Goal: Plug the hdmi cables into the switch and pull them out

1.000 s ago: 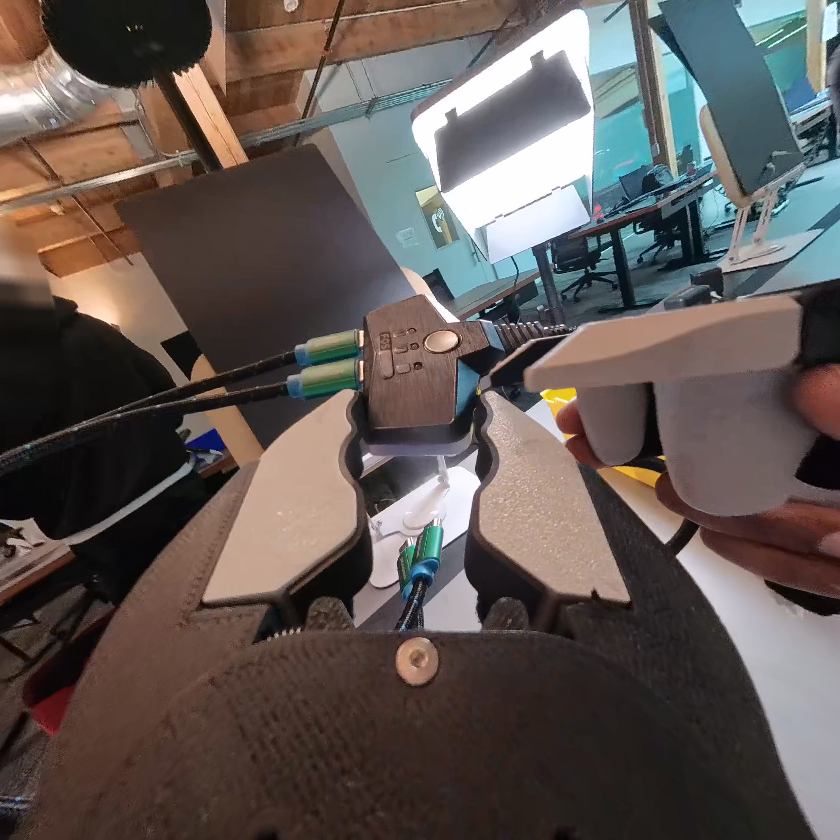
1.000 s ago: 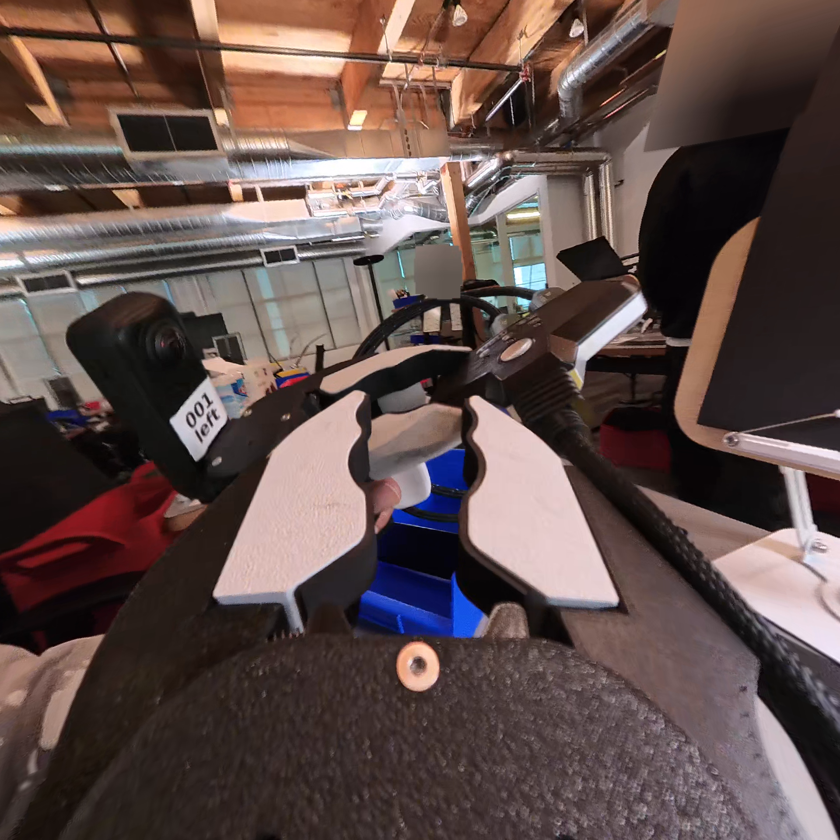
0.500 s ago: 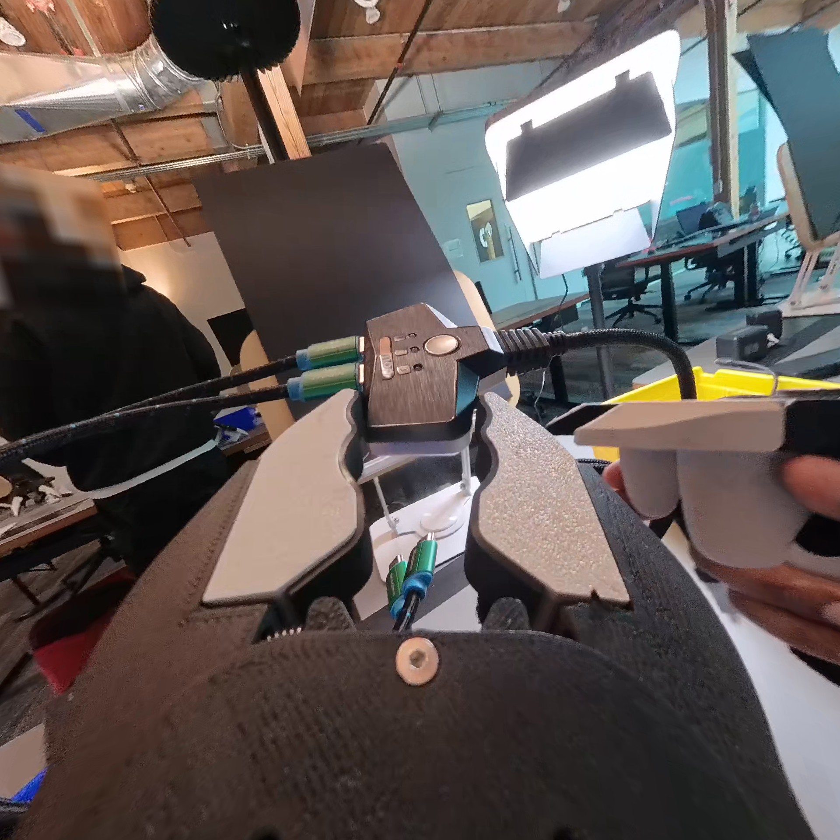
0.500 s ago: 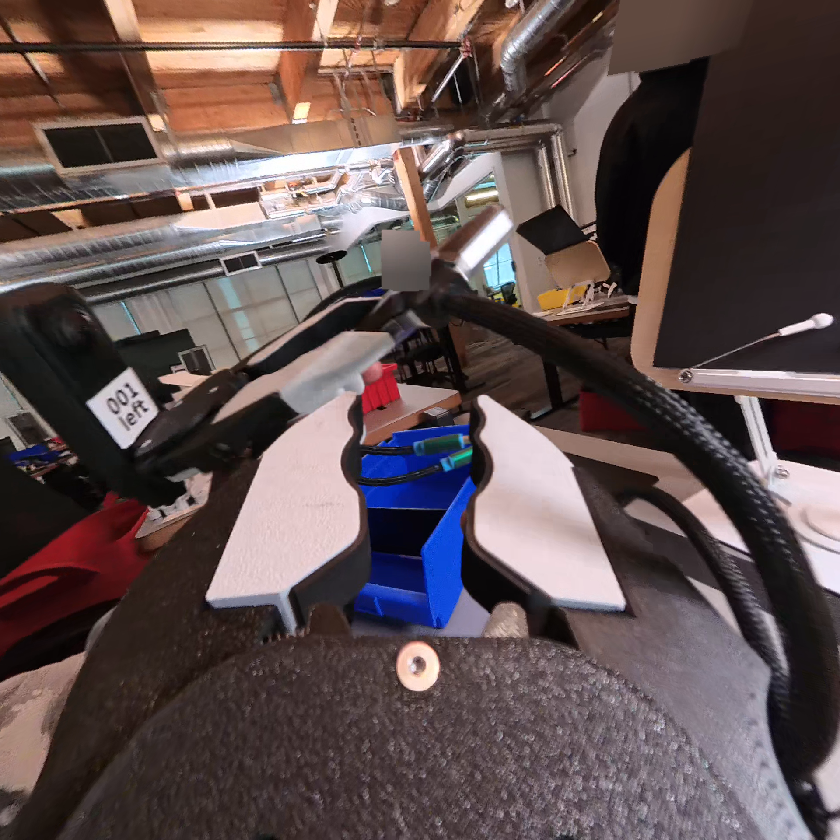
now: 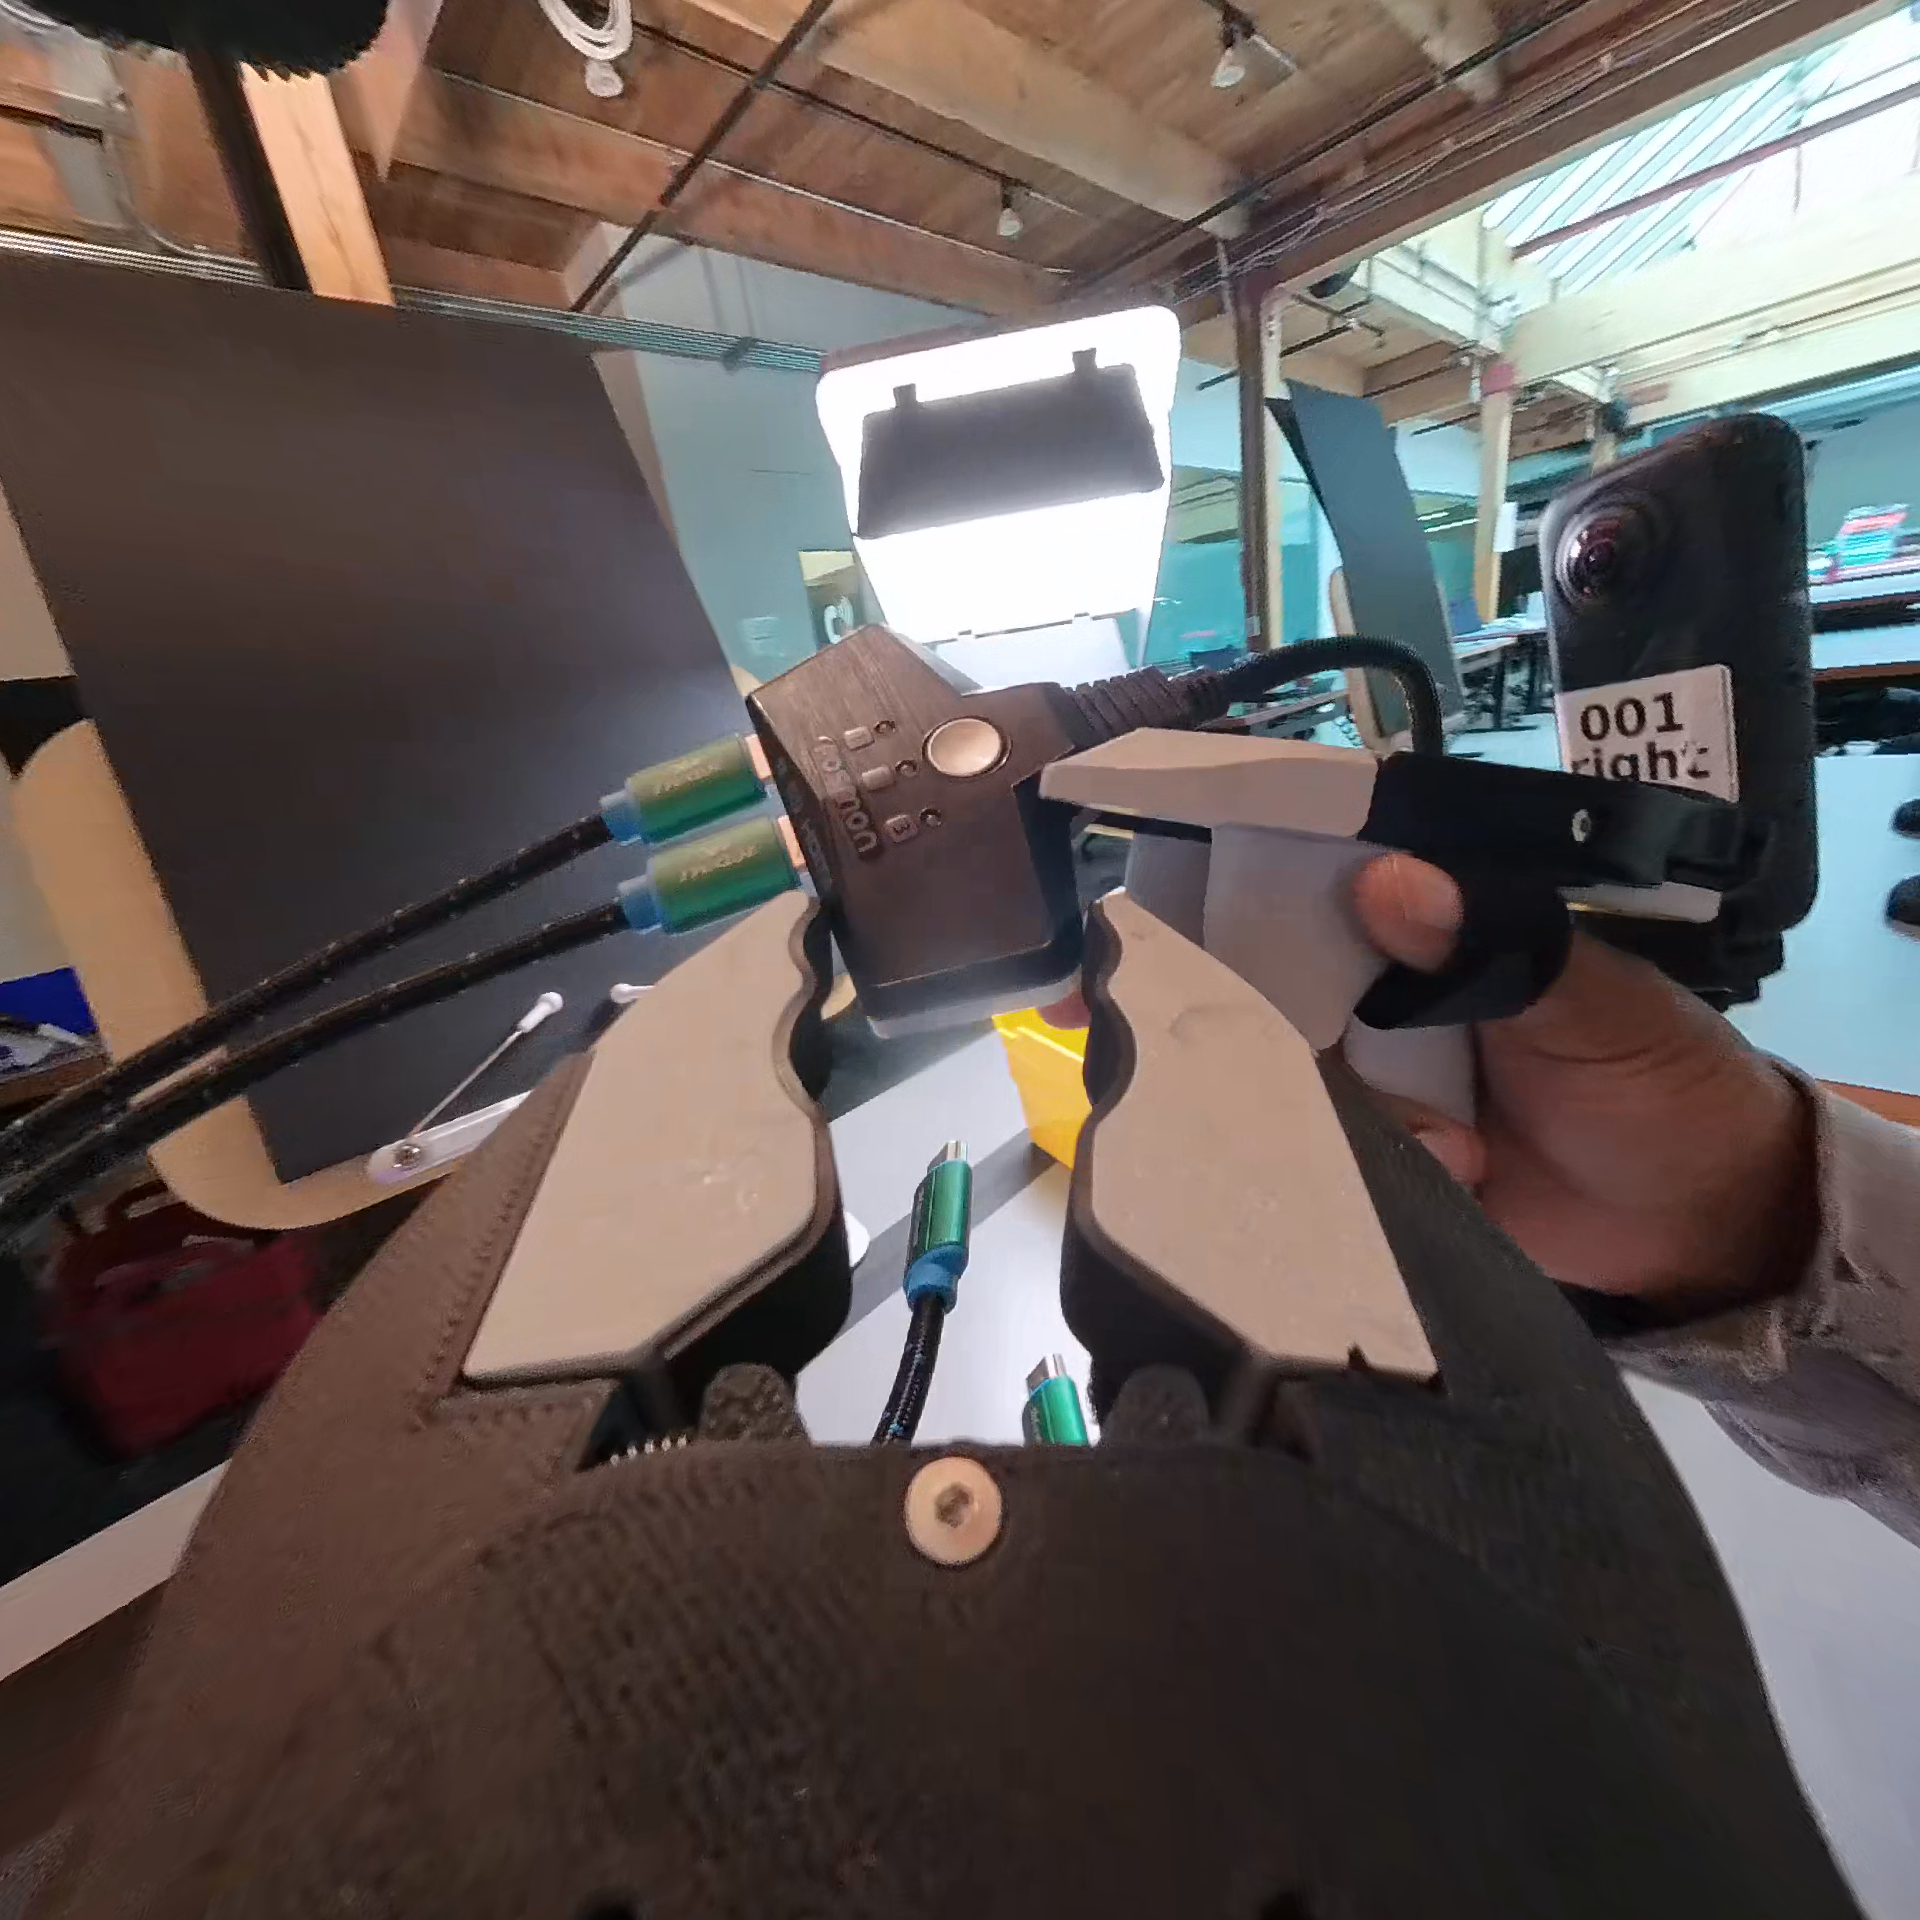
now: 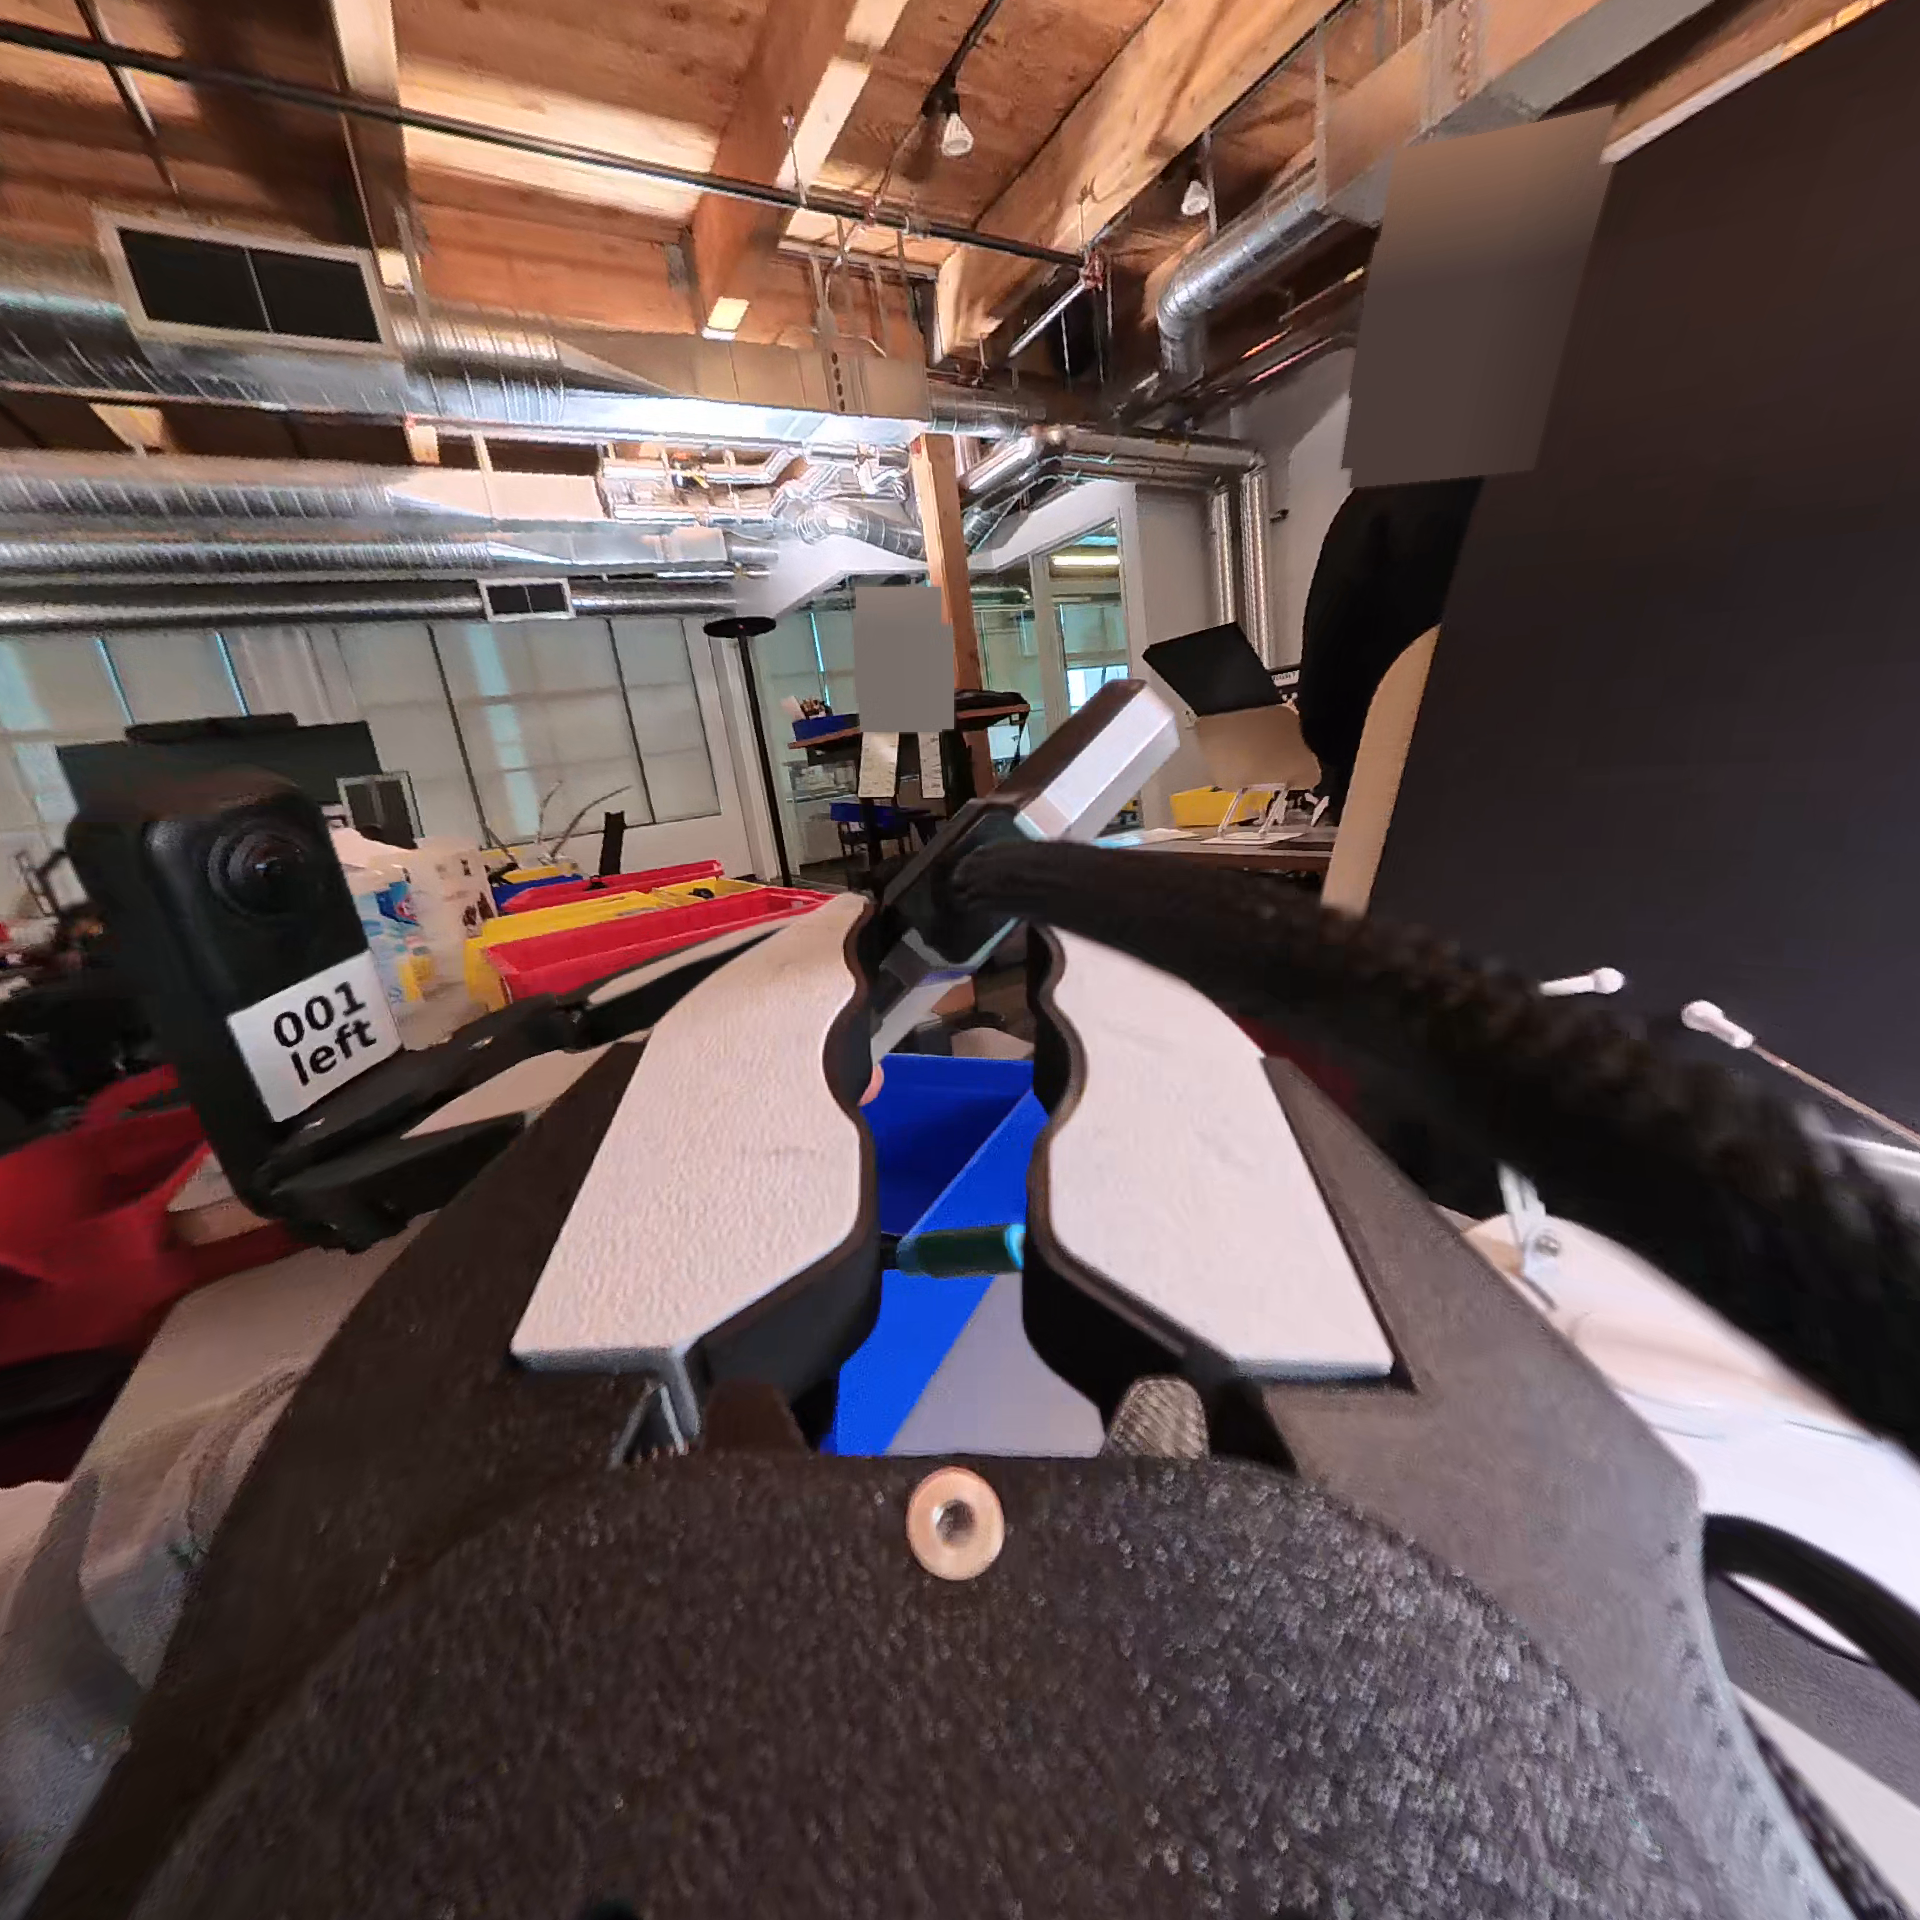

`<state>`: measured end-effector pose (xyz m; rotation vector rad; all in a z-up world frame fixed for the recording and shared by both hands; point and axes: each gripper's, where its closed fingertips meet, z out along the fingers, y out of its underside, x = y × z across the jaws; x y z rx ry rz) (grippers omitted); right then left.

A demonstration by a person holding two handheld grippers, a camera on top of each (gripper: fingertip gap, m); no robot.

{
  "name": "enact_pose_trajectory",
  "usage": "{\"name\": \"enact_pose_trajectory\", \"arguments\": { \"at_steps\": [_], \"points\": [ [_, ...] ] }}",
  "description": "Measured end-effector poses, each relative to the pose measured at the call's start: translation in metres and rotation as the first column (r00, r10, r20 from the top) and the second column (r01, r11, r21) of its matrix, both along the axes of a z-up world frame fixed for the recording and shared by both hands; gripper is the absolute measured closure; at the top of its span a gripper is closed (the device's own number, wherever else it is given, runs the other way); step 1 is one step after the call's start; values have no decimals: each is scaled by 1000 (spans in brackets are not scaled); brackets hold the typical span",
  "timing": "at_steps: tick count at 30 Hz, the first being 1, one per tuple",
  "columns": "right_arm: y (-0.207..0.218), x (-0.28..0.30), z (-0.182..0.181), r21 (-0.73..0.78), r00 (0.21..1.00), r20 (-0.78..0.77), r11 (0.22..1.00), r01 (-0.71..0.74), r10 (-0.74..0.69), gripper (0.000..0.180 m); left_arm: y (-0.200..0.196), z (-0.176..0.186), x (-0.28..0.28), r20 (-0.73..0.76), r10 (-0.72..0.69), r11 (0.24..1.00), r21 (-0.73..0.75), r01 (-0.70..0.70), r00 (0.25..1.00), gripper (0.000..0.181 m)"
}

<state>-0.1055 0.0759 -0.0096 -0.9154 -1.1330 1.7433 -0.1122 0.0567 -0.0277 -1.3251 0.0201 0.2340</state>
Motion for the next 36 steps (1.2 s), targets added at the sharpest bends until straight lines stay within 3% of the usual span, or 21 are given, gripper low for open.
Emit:
{"name": "enact_pose_trajectory", "arguments": {
  "at_steps": [3,6,9,12,14,15,17,20,23,25,27,29,31,33,36],
  "points": [
    [4,0,-1,19,1000,29,1000,7,-8,144,4,-4,10,-12,-66,997,-38,66,998,133],
    [8,-1,-6,4,997,75,1000,-21,21,146,7,-8,9,-36,-47,998,-53,45,998,133],
    [19,-1,-8,7,996,94,1000,-4,3,146,9,-12,14,30,-155,977,-142,158,987,132],
    [39,1,-12,67,991,127,997,36,-45,146,-2,-19,26,177,-332,887,-276,370,927,128],
    [47,5,-21,138,980,197,990,5,-32,146,-22,-28,35,235,-423,783,-390,483,875,133],
    [49,8,-26,177,972,232,984,-17,-25,146,-31,-29,34,229,-429,761,-430,486,874,134],
    [48,13,-37,261,954,299,963,-64,-17,147,-42,-16,23,148,-382,813,-415,408,912,136],
    [29,18,-53,357,928,371,916,-181,39,147,-47,-12,20,126,-367,824,-417,384,922,130],
    [-14,40,-79,454,856,467,771,-446,221,146,-36,-38,16,80,-354,790,-508,344,932,117],
    [-42,62,-95,452,763,556,650,-610,329,147,-35,-58,26,119,-413,709,-580,401,903,110],
    [-63,82,-109,425,660,635,533,-732,400,147,-44,-83,54,232,-558,534,-635,558,797,112],
    [-75,93,-117,392,588,689,464,-794,425,147,-60,-102,88,321,-701,329,-647,688,637,128],
    [-79,100,-123,376,548,718,424,-824,429,147,-62,-118,103,353,-741,222,-674,704,571,146],
    [-71,98,-119,384,573,699,452,-805,427,147,-58,-120,111,414,-748,168,-638,751,519,154],
    [-46,81,-81,314,689,523,638,-703,502,153,-41,-100,98,408,-746,287,-516,807,526,156]
  ]
}}
